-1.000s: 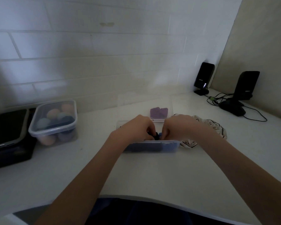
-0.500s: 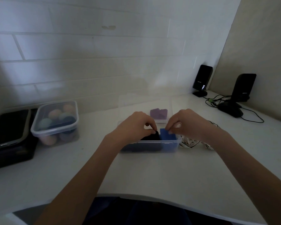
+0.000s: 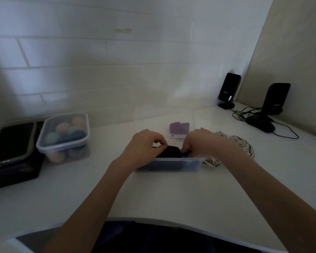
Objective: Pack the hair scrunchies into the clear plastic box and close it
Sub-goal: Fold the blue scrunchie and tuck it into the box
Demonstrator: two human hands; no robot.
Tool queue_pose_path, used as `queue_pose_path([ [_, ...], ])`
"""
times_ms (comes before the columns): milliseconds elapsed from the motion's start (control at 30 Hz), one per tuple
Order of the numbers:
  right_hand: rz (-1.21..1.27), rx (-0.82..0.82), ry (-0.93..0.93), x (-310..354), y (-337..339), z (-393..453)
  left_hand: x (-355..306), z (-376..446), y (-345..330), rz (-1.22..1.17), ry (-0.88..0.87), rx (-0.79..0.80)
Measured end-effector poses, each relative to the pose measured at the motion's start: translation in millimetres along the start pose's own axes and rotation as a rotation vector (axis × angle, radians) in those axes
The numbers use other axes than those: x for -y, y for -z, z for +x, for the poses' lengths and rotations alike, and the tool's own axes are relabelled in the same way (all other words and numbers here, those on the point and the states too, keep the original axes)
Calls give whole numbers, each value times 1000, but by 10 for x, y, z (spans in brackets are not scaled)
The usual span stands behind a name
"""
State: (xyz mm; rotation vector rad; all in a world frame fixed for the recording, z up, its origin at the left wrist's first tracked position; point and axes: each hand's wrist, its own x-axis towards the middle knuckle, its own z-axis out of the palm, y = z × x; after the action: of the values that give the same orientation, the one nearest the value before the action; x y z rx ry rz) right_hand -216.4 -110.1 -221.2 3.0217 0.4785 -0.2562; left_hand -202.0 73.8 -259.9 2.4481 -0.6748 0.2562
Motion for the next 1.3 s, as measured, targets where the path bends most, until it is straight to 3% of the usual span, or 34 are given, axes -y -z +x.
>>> queue_pose_path([
  [167, -3, 7, 60, 14, 4, 143, -23, 46, 18, -47, 43, 161],
  [367, 264, 37, -19, -150, -10, 95, -104, 185, -31, -78, 27, 295],
  [500, 175, 26, -1, -115, -37, 118, -128, 201, -49, -54, 5, 308],
  [800, -7, -171, -23, 127, -13, 108, -162, 222, -70, 45, -53, 334],
  [1033, -114, 27, -45, 125, -56, 127, -120, 229, -67, 86, -40, 395],
  [1167, 127, 17, -28, 18, 52, 56, -123, 172, 5, 39, -19, 346],
  [1300, 615, -215, -75, -178, 77, -50, -57, 26, 86, -64, 4, 50],
])
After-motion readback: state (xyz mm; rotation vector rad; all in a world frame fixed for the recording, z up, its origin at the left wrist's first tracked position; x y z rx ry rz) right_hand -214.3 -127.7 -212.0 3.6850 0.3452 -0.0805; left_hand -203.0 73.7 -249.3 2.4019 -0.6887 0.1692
